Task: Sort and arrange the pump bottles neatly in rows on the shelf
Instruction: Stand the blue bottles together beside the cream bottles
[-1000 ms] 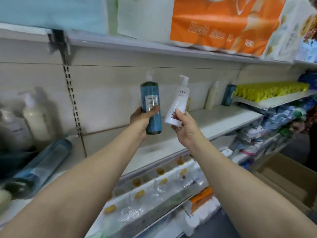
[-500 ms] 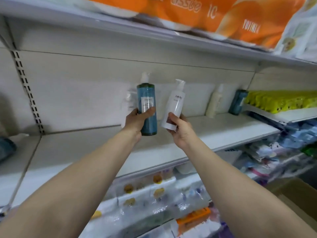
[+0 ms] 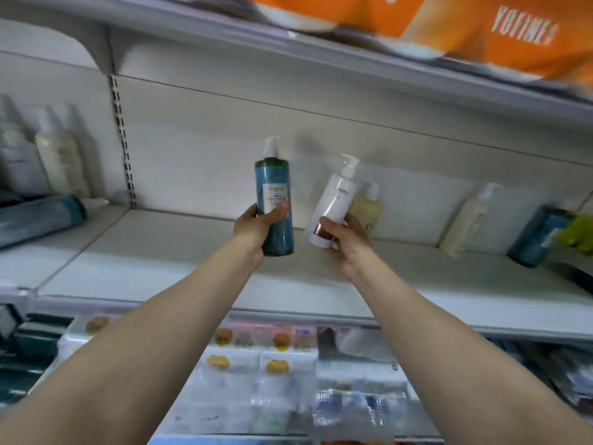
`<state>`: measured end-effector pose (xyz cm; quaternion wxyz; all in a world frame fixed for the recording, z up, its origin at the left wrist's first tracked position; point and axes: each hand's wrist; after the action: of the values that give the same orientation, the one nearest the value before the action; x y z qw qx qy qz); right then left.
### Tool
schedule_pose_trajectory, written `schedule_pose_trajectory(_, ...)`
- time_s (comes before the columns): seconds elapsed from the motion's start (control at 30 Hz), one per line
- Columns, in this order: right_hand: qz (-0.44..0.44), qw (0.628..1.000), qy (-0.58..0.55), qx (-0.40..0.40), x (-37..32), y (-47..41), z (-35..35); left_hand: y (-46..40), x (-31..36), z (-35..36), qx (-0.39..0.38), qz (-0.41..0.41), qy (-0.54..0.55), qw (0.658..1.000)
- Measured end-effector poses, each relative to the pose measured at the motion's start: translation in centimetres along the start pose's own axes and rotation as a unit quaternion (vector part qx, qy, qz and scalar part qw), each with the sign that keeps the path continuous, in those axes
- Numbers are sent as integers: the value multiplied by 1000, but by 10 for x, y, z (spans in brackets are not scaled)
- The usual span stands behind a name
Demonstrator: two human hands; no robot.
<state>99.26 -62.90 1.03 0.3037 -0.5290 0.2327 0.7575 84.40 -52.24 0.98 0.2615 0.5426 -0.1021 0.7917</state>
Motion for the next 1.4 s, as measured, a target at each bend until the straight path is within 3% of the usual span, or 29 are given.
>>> schedule_pose_trajectory(0.17,-9,998,52,-37,8,-22,8,-2,7,-22,17,20,-7,1000)
schedule_pose_trajectory(1.13,-33,988,147,-30,69,-87,45,-42,16,-69,-53,60,-11,997)
schedule_pose_trajectory(1.4,-52,974,221,27,66,-80,56,-34,14,-65,-42,52,-11,998)
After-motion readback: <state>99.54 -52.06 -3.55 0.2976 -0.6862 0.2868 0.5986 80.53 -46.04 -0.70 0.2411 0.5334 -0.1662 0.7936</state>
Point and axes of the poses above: each hand's wrist, its own y-axis away from the middle knuckle, its own z-axis out of the palm, x = y × z, and after that the axes turned 1 degree about -z, right-handed
